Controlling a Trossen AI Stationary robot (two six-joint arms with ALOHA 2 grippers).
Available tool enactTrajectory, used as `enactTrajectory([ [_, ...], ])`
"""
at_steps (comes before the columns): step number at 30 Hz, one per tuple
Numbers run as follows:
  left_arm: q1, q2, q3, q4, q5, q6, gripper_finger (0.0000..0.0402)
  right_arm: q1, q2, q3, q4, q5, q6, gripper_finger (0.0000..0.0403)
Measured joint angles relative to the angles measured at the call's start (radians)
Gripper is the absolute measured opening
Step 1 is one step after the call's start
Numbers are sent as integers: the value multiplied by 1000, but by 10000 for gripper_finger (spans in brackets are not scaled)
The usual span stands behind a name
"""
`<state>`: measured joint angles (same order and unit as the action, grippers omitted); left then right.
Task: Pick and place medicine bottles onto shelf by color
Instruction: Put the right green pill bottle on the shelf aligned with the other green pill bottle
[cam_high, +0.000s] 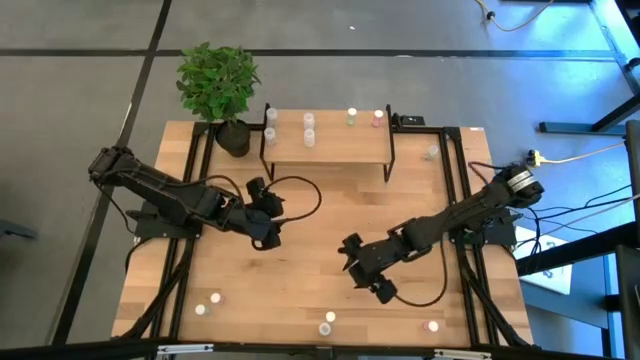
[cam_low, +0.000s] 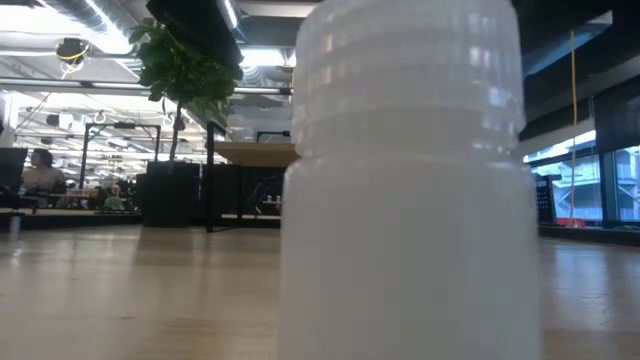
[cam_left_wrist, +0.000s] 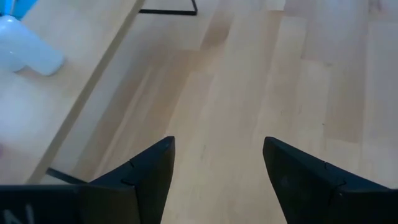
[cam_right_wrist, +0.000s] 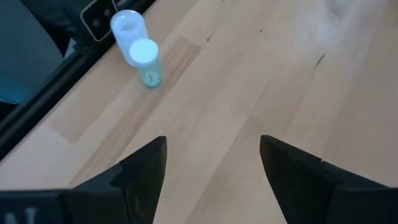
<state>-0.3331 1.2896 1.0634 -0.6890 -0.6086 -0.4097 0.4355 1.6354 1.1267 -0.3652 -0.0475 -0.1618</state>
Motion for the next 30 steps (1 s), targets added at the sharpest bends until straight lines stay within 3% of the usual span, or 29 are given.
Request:
enactTrajectory([
  [10, -2, 0, 0, -11, 5, 0, 240, 0, 90, 0, 158, -126, 0, 261],
  [16, -2, 0, 0, -16, 5, -1, 238, 1, 100, 19, 205, -88, 47, 261],
  [21, -3, 0, 0, -21, 5, -1, 240, 1, 124, 114, 116, -18, 53, 261],
  [30, -21, 0, 0, -41, -3, 0, 240, -24, 270, 409, -238, -19, 55, 261],
])
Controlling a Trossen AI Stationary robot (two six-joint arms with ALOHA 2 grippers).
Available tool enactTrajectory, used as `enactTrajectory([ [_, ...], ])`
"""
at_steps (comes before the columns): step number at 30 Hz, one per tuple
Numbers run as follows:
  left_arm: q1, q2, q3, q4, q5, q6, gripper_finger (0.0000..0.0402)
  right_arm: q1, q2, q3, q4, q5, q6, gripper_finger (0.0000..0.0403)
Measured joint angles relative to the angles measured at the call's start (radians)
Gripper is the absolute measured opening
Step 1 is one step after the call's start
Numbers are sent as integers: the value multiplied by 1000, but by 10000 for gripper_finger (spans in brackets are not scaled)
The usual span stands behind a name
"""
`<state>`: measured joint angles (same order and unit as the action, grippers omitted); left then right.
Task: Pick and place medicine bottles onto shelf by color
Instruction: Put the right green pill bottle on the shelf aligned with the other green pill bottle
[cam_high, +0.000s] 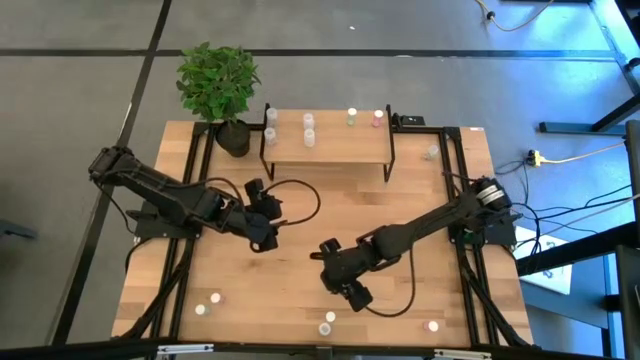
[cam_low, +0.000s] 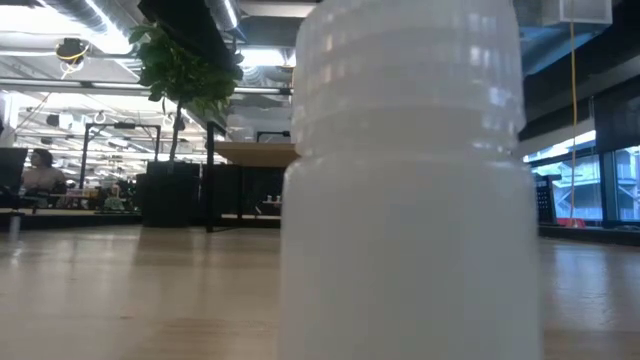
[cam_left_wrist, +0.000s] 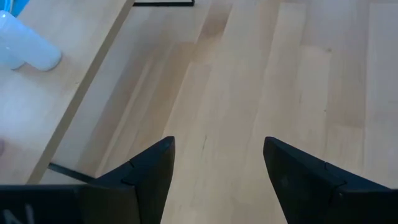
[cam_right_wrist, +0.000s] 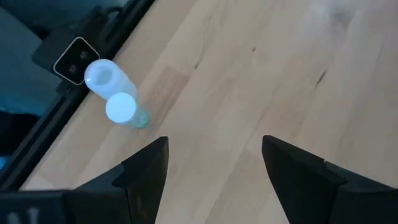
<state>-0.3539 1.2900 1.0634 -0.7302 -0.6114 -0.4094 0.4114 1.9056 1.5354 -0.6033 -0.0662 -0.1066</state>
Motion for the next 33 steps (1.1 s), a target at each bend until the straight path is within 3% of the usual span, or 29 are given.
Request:
enactTrajectory([
  [9, -21, 0, 0, -22, 0, 0, 240, 2, 94, 111, -89, -182, -6, 261],
  [33, -22, 0, 0, -49, -9, 1, 240, 80, 206, 113, 34, -163, -117, 261],
])
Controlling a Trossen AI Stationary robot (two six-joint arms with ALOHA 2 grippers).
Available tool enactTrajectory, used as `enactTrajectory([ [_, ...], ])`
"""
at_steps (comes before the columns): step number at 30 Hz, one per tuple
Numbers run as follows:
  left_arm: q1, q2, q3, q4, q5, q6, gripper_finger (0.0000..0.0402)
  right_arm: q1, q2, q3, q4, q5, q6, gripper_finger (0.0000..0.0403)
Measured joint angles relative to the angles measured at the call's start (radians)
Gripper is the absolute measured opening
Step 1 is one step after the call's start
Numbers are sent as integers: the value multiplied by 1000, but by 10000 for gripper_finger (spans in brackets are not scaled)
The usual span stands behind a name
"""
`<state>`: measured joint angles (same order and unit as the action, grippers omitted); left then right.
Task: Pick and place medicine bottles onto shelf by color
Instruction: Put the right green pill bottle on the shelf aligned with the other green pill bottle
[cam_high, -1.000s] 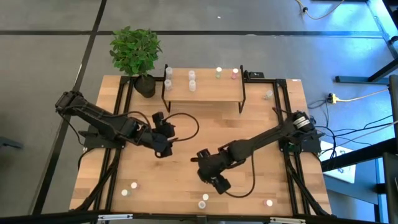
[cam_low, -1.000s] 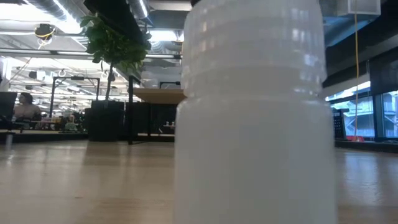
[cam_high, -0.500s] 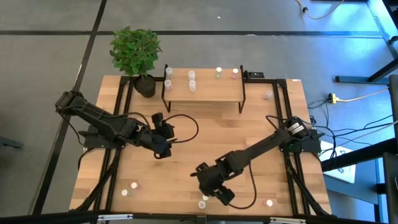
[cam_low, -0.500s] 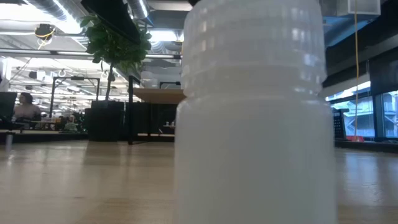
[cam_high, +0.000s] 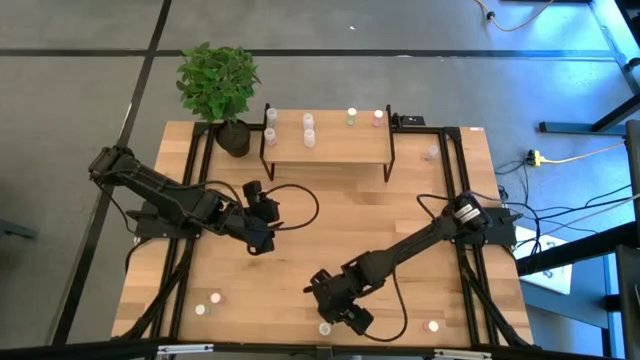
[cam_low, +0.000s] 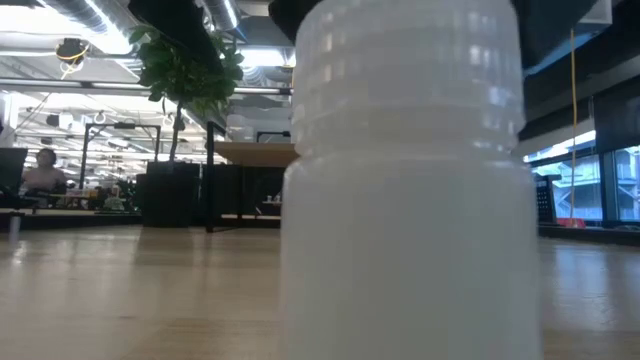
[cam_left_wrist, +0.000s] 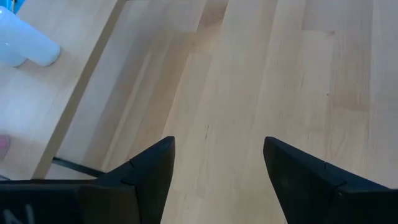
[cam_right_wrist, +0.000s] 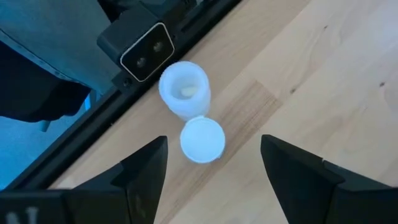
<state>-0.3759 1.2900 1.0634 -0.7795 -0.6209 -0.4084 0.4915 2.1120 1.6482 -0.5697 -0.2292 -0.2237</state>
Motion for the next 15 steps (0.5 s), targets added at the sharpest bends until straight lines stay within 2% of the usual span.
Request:
enactTrajectory([
  [8, 0, 0, 0, 9, 4, 0, 240, 4, 5, 0, 7, 0, 3, 261],
  [15, -54, 0, 0, 31, 98, 0, 239, 4, 23, -2, -1, 26, 5, 261],
])
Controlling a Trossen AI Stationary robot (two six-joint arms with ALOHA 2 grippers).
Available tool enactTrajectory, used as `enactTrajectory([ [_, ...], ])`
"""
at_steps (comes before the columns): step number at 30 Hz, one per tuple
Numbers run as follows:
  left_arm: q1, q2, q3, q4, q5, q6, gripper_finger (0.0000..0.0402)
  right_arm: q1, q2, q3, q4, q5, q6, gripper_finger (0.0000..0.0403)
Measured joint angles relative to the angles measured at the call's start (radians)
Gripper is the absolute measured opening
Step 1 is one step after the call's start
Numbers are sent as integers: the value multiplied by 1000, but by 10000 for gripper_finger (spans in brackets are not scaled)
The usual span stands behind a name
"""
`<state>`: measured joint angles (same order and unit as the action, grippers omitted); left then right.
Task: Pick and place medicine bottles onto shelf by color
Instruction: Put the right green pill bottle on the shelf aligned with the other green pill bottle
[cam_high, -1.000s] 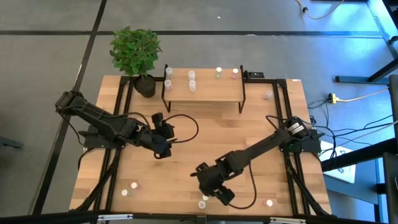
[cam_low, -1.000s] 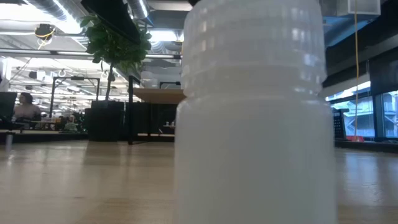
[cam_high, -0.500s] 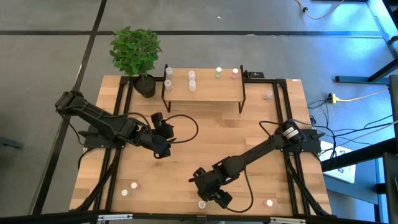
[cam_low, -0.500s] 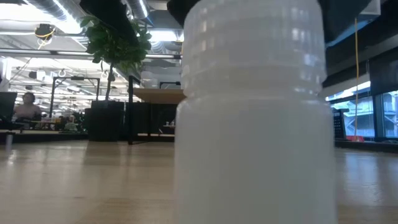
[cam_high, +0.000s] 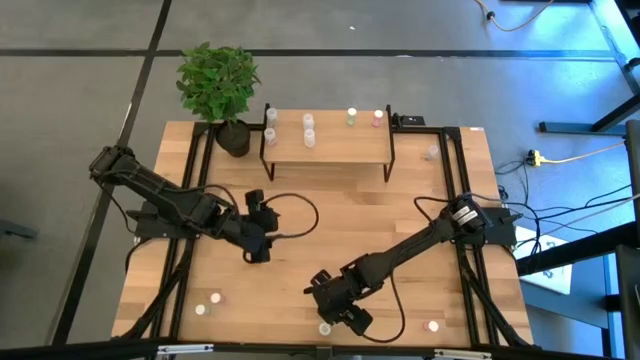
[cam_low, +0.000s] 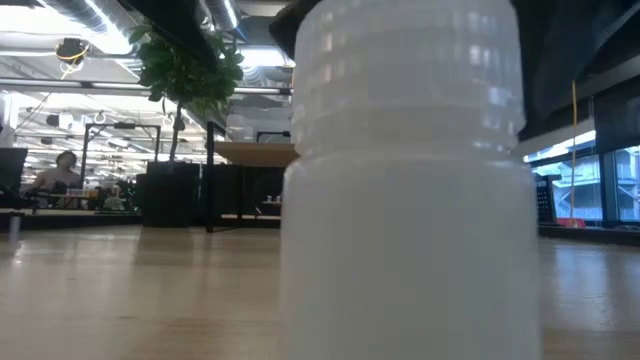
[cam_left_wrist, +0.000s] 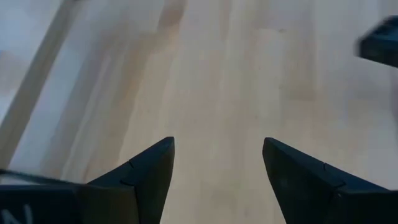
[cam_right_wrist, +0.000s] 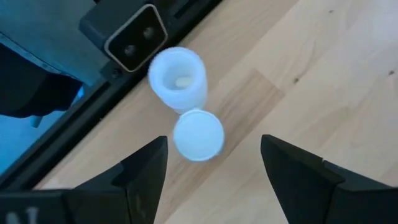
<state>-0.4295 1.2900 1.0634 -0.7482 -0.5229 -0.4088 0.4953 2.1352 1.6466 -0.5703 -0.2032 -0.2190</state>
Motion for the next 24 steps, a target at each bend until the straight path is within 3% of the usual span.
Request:
enactTrajectory([
  [15, -204, -63, 0, 51, -25, -17, 237, 8, 15, 0, 32, 10, 0, 261],
  [24, -263, -98, 0, 63, -67, -8, 237, 8, 25, 0, 55, 0, 4, 261],
])
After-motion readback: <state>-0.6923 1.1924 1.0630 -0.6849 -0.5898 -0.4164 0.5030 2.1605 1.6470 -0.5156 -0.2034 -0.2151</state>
